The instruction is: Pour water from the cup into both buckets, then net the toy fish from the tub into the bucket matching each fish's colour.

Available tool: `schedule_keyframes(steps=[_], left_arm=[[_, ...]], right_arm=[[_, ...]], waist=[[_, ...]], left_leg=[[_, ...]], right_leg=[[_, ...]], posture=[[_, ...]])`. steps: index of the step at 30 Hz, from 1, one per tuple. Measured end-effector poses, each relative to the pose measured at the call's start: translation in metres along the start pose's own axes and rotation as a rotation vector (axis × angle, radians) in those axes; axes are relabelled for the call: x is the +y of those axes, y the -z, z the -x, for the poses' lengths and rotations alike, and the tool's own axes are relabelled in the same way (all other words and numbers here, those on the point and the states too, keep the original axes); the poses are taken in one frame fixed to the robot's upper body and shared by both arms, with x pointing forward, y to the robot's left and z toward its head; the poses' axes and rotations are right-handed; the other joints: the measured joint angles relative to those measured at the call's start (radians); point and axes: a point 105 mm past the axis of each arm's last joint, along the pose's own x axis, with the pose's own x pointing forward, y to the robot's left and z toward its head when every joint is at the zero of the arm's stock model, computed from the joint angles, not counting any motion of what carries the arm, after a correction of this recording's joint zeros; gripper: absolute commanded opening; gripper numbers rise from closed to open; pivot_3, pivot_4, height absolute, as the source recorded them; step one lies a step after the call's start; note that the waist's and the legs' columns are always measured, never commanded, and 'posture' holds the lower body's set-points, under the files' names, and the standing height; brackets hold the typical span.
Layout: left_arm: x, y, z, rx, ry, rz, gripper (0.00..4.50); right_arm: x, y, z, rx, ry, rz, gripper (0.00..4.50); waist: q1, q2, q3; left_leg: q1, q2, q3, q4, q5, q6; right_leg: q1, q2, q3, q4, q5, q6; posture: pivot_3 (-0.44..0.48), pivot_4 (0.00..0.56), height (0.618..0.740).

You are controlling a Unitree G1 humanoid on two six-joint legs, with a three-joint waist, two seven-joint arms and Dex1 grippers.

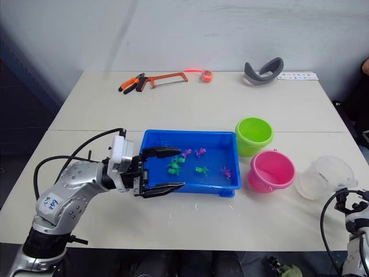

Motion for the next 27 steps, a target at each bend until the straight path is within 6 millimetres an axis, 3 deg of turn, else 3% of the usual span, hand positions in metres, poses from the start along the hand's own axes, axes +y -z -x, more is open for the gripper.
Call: schedule_keyframes(steps=[7,11,13,14,15,16,18,27], left_arm=[[0.001,0.000,0.000,0.005,-0.007,-0.009,4.47],[0.002,0.000,0.001,0.008,-0.016,-0.023,4.50],[0.003,0.000,0.001,0.010,-0.017,-0.027,4.50],[0.003,0.000,0.002,0.009,-0.018,-0.028,4.50],[0.003,0.000,0.002,0.008,-0.018,-0.030,4.50],[0.003,0.000,0.002,0.009,-0.018,-0.030,4.50],[0.005,0.002,0.003,0.010,-0.024,-0.026,4.50],[0.007,0.004,0.004,0.001,-0.031,-0.044,4.50]], right_arm=[[0.005,-0.001,-0.005,0.004,-0.049,-0.014,4.50],[0.016,0.000,-0.009,0.005,-0.112,-0.042,3.25],[0.018,0.001,-0.010,0.005,-0.126,-0.050,2.25],[0.020,0.001,-0.011,0.004,-0.134,-0.052,2.01],[0.022,0.000,-0.012,0.002,-0.143,-0.052,1.29],[0.023,-0.001,-0.012,-0.001,-0.149,-0.053,1.02],[0.025,-0.003,-0.013,-0.013,-0.161,-0.055,0.07],[0.013,-0.006,-0.002,-0.028,-0.157,-0.050,0.07]], waist=[[0.000,0.000,0.000],[0.000,0.000,0.000],[0.000,0.000,0.000],[0.001,0.000,0.000],[0.001,0.000,0.000],[0.001,0.000,0.000],[0.001,0.000,0.000],[0.003,0.001,0.001]], left_leg=[[0.000,0.000,0.000,0.000,0.000,0.000],[0.000,0.000,0.000,0.000,0.000,0.000],[0.000,0.000,0.000,0.000,0.000,0.000],[0.000,0.000,0.000,0.000,0.000,0.000],[0.000,0.000,0.000,0.000,0.000,0.000],[0.000,0.000,0.000,0.000,0.000,0.000],[0.000,0.000,0.000,0.000,0.000,0.000],[-0.001,0.000,-0.001,0.000,0.000,0.000]], right_leg=[[0.000,0.000,0.000,0.000,0.000,0.000],[0.000,0.000,0.000,0.000,0.000,0.000],[0.000,0.000,0.000,0.000,0.000,0.000],[0.000,0.000,0.000,0.000,0.000,0.000],[0.000,0.000,0.000,0.000,0.000,0.000],[0.000,0.000,0.000,0.000,0.000,0.000],[0.000,0.000,-0.001,0.000,0.000,0.000],[0.000,0.000,-0.001,-0.001,0.000,0.000]], posture=[[0.000,0.150,0.740],[0.000,0.150,0.740],[0.000,0.150,0.740],[0.000,0.150,0.740],[0.000,0.150,0.740],[0.000,0.150,0.740],[0.000,0.150,0.740],[0.000,0.150,0.740]])
